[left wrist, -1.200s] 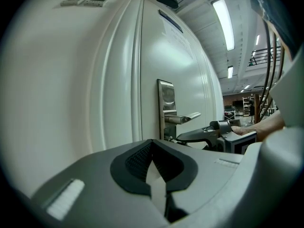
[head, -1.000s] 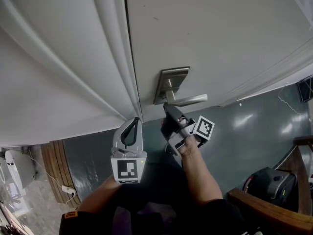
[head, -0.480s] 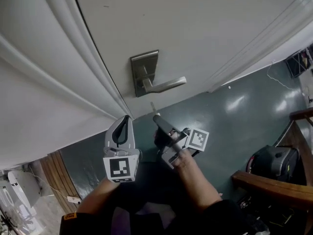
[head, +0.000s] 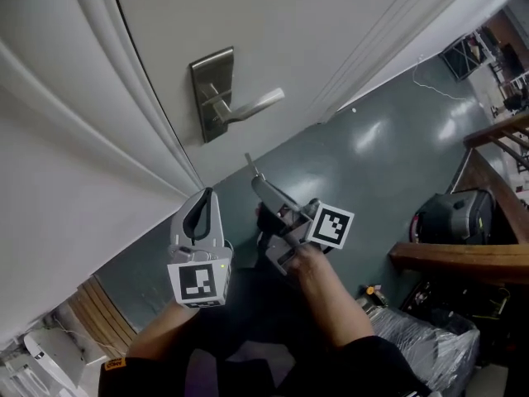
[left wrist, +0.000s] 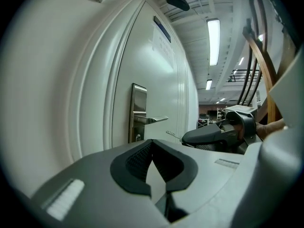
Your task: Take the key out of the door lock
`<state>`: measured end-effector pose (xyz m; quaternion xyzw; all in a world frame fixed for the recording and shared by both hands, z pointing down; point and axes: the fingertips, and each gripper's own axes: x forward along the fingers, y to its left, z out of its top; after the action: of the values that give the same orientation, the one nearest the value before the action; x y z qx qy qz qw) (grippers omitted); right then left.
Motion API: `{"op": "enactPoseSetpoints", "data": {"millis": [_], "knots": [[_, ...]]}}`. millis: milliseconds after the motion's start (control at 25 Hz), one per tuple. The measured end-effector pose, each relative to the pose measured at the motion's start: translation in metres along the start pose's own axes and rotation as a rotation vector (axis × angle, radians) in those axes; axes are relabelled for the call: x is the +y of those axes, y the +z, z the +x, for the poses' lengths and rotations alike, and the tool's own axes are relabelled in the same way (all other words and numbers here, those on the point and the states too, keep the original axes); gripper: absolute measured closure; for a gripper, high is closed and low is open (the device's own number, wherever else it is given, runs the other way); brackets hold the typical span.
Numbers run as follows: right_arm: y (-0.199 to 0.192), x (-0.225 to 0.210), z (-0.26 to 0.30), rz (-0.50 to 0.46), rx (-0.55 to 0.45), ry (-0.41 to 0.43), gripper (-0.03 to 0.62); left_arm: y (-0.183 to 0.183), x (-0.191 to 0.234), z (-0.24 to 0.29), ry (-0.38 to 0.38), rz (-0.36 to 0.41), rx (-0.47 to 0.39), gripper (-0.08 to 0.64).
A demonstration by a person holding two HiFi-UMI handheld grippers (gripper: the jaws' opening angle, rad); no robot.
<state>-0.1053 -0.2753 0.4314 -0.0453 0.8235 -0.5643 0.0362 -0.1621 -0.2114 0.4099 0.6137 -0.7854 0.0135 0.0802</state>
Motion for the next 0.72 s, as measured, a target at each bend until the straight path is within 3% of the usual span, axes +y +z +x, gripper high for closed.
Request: {"op": "enactPoseSetpoints", "data": {"millis": [80, 240, 520, 720], "knots": [[0.001, 0.004, -0.01, -0.083, -0.018, -0.054, 0.577, -0.002, -0.006, -0.002, -0.028, -0.004, -0.009, 0.541], [0.008, 0.013, -0.038, -0.365, -0.048, -0.219, 0.577, 0.001, -0.023, -0.005, -0.085, -0.011, -0.019, 0.541], [0.014, 0.02, -0.098, -0.573, -0.147, -0.369, 0.577, 0.011, -0.068, -0.012, -0.154, -0.007, -0.027, 0.541], [0.011, 0.04, -0.161, -0.775, -0.194, -0.496, 0.577, 0.017, -0.127, -0.036, -0.203, 0.019, -0.038, 0.541]]}}
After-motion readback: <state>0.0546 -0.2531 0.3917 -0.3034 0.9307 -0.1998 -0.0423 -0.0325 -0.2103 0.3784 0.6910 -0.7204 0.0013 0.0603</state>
